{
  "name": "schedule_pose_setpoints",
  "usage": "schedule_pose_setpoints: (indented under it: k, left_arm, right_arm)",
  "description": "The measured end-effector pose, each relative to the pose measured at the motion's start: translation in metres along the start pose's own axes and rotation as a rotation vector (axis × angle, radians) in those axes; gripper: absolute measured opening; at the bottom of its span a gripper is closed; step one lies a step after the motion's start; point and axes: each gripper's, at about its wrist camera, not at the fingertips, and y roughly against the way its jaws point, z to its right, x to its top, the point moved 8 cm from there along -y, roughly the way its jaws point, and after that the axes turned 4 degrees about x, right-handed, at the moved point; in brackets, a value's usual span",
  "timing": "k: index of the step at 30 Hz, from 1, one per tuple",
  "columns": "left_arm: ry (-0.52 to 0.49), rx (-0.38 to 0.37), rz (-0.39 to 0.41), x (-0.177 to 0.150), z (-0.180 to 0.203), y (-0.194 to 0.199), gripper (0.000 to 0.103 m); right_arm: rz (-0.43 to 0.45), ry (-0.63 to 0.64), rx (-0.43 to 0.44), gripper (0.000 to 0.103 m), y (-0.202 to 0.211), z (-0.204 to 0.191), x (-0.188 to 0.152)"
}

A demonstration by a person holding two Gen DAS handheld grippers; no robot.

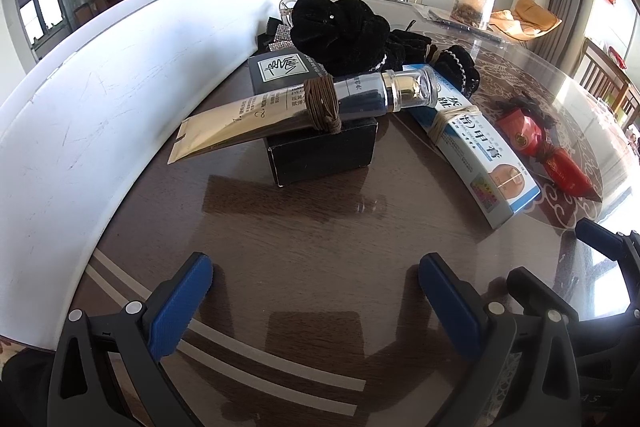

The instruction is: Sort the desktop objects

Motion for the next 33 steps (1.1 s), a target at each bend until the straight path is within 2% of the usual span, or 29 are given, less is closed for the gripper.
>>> schedule_pose_setpoints:
  k: [9,16,23,29,30,32,33]
  left_arm:
    - [0.007,0.001,-0.002,0.000,-0.002,0.000,0.103]
    - [0.123,-0.029,0.027,0.002,-0.024,0.012,0.103]
    - [0.171,-0.020,0.066,0.003,-0.037,0.022,0.103]
    - [0.195,-0.018,0.050,0.003,-0.041,0.018,0.103]
    - [0.197,-0.019,0.045,0.004,-0.041,0.016,0.103]
    - [0.196,-0.021,0.037,0.004,-0.040,0.015,0.103]
    - [0.193,-0.023,0.034,0.003,-0.039,0.014,0.103]
  right_arm:
    - [0.000,0.000,0.000,0.103,0.000,0.000,0.000]
    - [0.000,0.014,0.012,0.103,-0.002,-0.003,0.002]
    - [-0.010,0.125,0.093,0.103,-0.031,-0.030,0.038]
    - [-0.014,0.180,0.137,0.102,-0.056,-0.047,0.070]
    - [-0.006,0.186,0.142,0.099,-0.056,-0.050,0.073]
    - [0.023,0.195,0.154,0.069,-0.052,-0.053,0.077]
    - [0.030,0.190,0.150,0.063,-0.050,-0.052,0.078]
